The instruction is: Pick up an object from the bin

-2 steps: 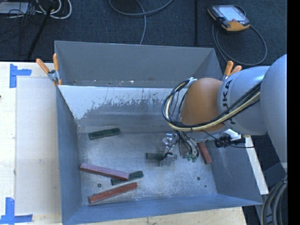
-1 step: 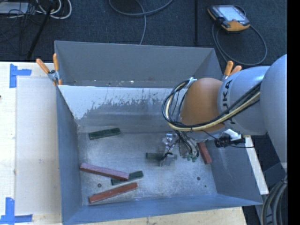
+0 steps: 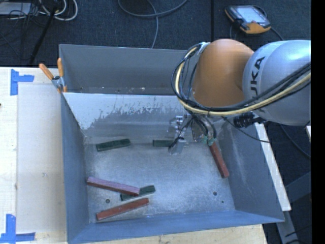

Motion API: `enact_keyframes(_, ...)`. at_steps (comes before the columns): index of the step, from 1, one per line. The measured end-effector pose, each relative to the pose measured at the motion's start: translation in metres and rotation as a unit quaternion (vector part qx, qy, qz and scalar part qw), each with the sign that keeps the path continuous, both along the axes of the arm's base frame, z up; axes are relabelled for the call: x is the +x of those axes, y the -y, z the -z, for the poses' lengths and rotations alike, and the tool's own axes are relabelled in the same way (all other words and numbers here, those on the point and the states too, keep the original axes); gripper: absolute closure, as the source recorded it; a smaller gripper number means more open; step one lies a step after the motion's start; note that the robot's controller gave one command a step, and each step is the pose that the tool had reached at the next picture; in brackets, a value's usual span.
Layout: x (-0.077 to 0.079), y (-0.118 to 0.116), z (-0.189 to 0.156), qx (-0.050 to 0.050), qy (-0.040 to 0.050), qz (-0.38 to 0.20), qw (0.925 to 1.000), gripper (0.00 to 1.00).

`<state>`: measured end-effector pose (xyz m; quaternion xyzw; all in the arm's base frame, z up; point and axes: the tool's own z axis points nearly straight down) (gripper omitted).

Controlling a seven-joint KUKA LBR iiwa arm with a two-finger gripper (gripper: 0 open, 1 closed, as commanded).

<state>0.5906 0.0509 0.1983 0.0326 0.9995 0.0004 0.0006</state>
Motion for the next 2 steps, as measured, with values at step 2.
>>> enact_keyframes(2,0.002,0.08,-0.122,-0.001,0.0019,-0.121,0.9926,1.0)
